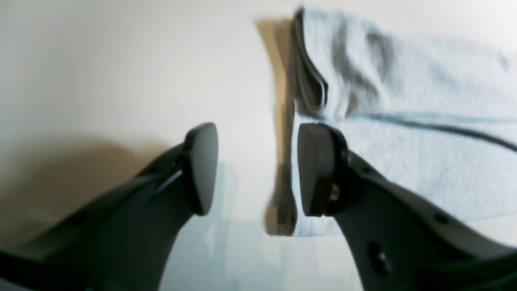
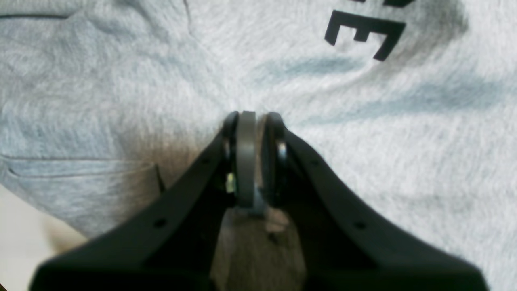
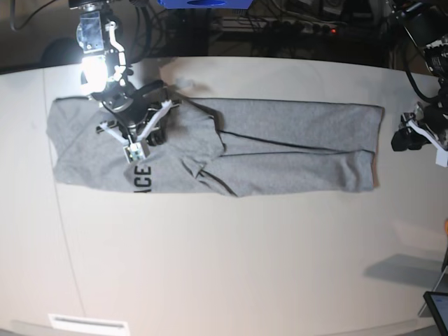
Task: Fold the T-shirt properly
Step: 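Lower the left gripper onto the shirt strip's end and pinch it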
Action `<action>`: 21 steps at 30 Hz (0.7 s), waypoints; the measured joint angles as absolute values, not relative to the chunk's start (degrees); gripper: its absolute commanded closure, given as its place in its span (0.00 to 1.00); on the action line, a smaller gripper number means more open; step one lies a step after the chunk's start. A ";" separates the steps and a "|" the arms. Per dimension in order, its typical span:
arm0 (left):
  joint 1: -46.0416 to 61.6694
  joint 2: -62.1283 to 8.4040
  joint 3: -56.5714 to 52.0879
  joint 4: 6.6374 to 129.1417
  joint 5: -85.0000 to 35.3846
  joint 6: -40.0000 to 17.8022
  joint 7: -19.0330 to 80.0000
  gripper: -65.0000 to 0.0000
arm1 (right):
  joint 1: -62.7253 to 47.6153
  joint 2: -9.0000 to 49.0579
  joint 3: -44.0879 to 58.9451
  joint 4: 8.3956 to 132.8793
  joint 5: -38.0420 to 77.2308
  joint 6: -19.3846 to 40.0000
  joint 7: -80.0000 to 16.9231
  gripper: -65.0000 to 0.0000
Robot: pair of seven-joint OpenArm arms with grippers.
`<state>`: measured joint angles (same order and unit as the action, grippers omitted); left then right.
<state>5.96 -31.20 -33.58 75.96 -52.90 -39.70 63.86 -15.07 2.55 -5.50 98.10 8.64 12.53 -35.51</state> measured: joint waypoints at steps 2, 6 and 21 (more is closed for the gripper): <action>5.93 -30.81 -34.02 75.99 -53.01 -39.70 63.81 0.51 | -15.09 2.55 -5.50 98.10 8.62 12.53 -35.42 0.90; 5.91 -29.98 -33.69 76.01 -53.01 -39.72 63.72 0.52 | -15.09 2.66 -5.50 98.10 8.64 12.56 -35.40 0.90; 4.01 -28.08 -35.35 75.68 -53.21 -39.72 63.53 0.39 | -15.09 2.66 -5.54 98.10 8.64 12.56 -35.42 0.90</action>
<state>4.01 -28.08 -35.35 75.68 -53.21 -39.72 63.53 -15.09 2.66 -5.54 98.10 8.64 12.56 -35.42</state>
